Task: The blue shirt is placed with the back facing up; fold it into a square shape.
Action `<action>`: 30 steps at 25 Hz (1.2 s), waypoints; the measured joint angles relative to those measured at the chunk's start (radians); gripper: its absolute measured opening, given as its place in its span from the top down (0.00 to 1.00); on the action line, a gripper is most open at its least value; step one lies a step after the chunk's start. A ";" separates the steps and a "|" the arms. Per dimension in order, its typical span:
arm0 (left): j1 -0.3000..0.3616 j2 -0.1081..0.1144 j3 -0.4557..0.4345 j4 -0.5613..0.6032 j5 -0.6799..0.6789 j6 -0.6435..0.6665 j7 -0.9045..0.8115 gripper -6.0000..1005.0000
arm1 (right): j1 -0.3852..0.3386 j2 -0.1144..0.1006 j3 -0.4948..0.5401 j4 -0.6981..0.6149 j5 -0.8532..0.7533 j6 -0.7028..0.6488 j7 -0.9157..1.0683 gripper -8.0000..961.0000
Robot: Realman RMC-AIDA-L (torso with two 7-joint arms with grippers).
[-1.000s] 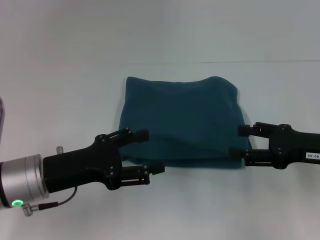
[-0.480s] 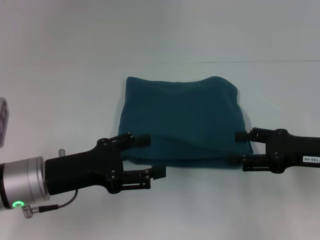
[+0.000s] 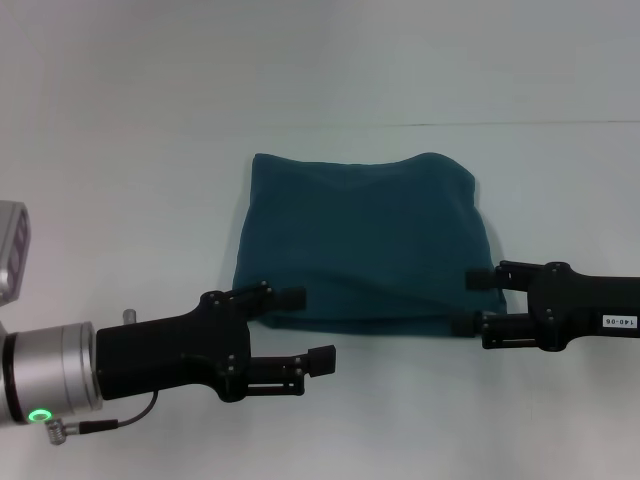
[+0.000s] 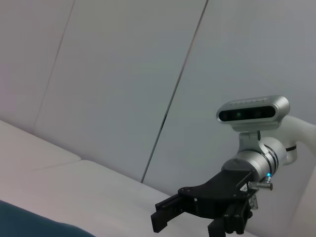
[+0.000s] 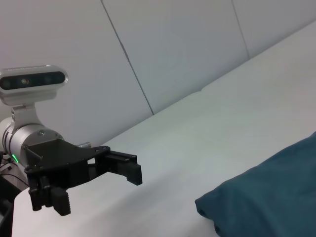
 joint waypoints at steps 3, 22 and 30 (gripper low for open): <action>-0.003 0.000 0.000 -0.002 0.004 0.000 0.000 0.08 | 0.004 0.000 -0.002 0.000 -0.009 0.000 0.009 0.05; -0.007 0.002 0.006 -0.004 0.028 0.000 -0.014 0.08 | 0.012 0.000 -0.004 0.001 -0.026 0.000 0.026 0.05; -0.006 0.001 0.006 -0.005 0.031 -0.002 -0.014 0.08 | 0.014 0.001 -0.017 0.008 -0.026 0.001 0.027 0.05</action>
